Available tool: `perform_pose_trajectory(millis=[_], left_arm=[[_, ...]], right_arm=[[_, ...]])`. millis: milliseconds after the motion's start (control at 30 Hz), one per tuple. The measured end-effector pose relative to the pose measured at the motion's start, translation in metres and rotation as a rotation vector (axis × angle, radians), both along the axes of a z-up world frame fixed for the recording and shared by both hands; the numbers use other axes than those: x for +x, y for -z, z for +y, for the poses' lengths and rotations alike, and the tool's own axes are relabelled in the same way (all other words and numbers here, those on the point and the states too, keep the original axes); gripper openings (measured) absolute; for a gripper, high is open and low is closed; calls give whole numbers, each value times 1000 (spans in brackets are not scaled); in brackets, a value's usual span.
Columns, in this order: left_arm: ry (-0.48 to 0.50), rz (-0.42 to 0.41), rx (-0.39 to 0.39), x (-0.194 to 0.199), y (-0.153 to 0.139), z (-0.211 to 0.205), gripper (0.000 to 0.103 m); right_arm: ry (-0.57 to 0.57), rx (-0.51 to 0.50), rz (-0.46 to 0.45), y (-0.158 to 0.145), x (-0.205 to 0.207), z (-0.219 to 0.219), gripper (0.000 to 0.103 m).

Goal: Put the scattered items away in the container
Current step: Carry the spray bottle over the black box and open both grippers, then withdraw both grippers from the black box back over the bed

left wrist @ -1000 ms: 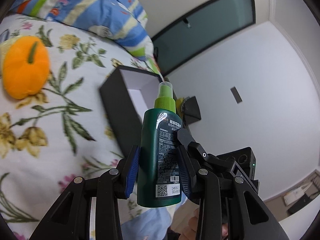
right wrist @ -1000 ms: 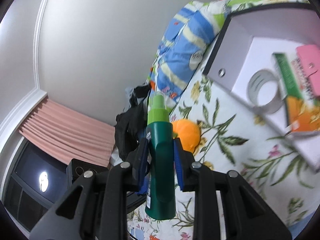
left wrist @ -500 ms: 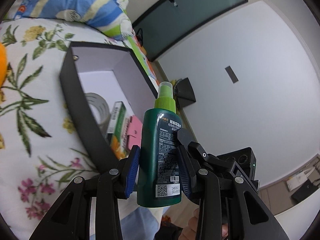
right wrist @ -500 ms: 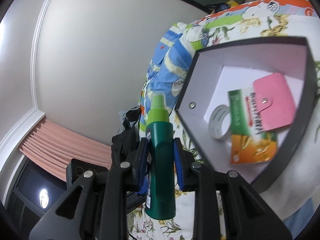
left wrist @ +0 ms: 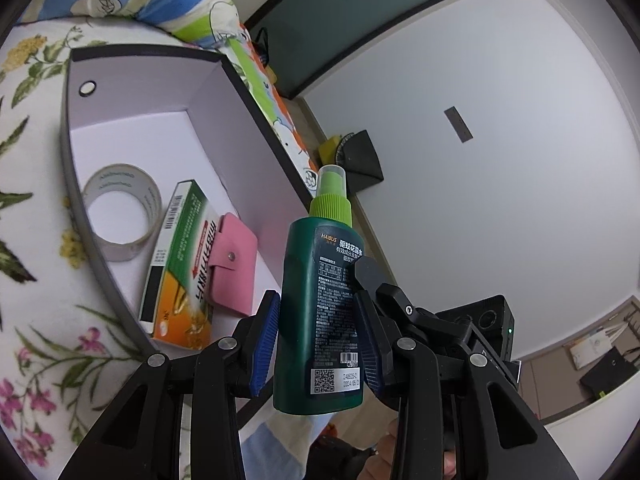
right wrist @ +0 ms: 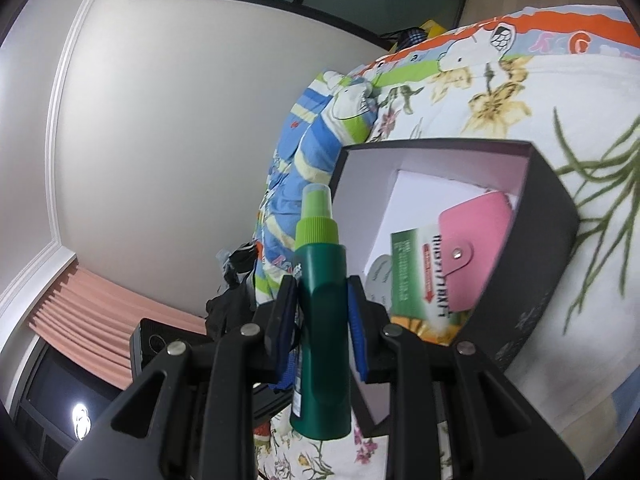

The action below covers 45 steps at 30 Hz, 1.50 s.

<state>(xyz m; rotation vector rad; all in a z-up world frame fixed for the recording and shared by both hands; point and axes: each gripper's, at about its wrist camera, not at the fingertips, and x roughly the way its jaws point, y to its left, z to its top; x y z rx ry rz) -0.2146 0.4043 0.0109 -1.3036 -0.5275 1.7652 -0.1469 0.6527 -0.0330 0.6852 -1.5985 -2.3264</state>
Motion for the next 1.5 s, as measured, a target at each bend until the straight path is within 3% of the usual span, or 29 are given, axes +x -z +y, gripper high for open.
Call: perform_pose_trajectory(millis=[733, 967, 1100, 1500], left_arm=[[2, -18, 1, 0, 11, 16, 38], [-18, -40, 14, 1, 15, 21, 38], [-14, -8, 10, 4, 7, 24, 38], [-33, -6, 16, 8, -1, 26, 38]], right_arm=[[14, -8, -15, 6, -1, 6, 25], [16, 4, -2, 3, 0, 2, 30], [23, 11, 7, -1, 0, 0, 41], [7, 38, 11, -15, 7, -15, 43]])
